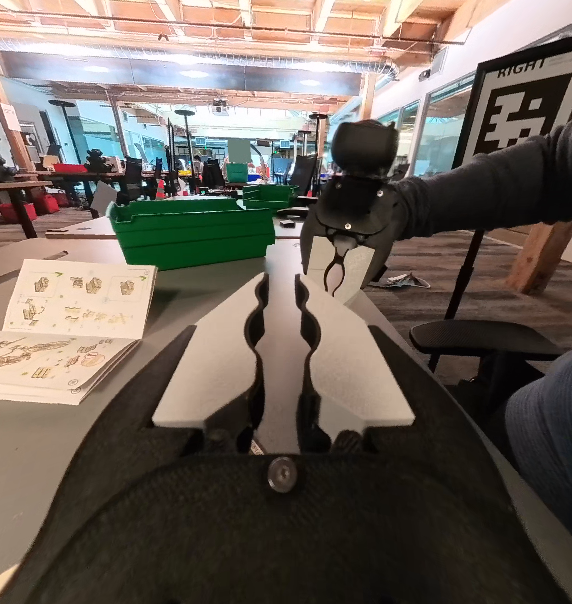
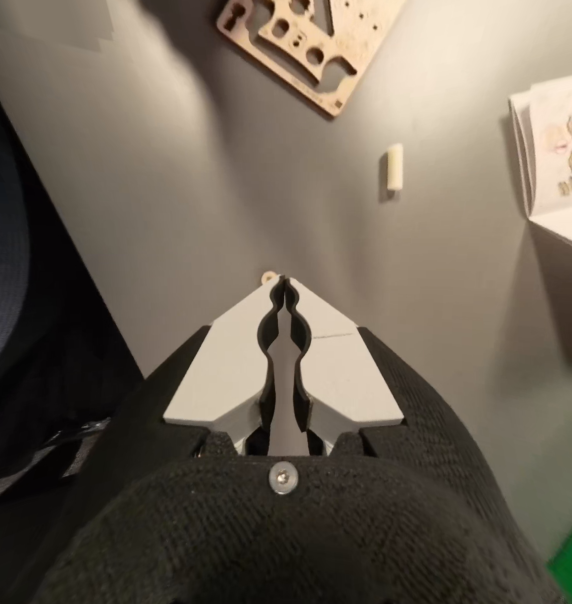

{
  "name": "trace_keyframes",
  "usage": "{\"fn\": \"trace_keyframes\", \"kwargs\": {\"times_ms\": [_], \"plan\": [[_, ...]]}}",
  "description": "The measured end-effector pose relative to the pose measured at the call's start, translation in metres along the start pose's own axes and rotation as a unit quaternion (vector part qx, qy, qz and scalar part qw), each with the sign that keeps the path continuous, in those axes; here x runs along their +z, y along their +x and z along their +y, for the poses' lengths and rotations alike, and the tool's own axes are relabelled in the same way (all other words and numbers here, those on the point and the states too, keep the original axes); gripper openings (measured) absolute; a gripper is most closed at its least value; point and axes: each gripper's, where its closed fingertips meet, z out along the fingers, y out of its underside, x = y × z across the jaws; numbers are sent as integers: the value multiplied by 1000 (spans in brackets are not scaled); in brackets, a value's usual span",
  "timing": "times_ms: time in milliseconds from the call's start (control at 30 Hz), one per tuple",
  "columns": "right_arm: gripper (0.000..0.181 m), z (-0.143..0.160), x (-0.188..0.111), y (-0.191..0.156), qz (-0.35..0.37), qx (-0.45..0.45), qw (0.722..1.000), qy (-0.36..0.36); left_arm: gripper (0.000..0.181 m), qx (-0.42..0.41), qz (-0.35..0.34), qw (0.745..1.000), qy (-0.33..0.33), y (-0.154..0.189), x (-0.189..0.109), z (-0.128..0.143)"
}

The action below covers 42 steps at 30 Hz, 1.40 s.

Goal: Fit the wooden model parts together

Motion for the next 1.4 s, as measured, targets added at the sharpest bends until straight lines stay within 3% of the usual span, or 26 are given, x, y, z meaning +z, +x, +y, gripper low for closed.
{"fn": "trace_keyframes", "kwargs": {"times_ms": [167,367,733,1400], "plan": [[3,3,-2,-8,-28,88,995,24,14,7,1,1000,-2,1,0,0],[10,5,0,-9,24,138,987,79,14,5,-1,1000,1,1,0,0],[2,4,4,-8,76,123,982,118,13,5,0,1000,-1,1,0,0],[0,2,7,-9,45,117,988,93,12,4,1,1000,-3,1,1,1]]}}
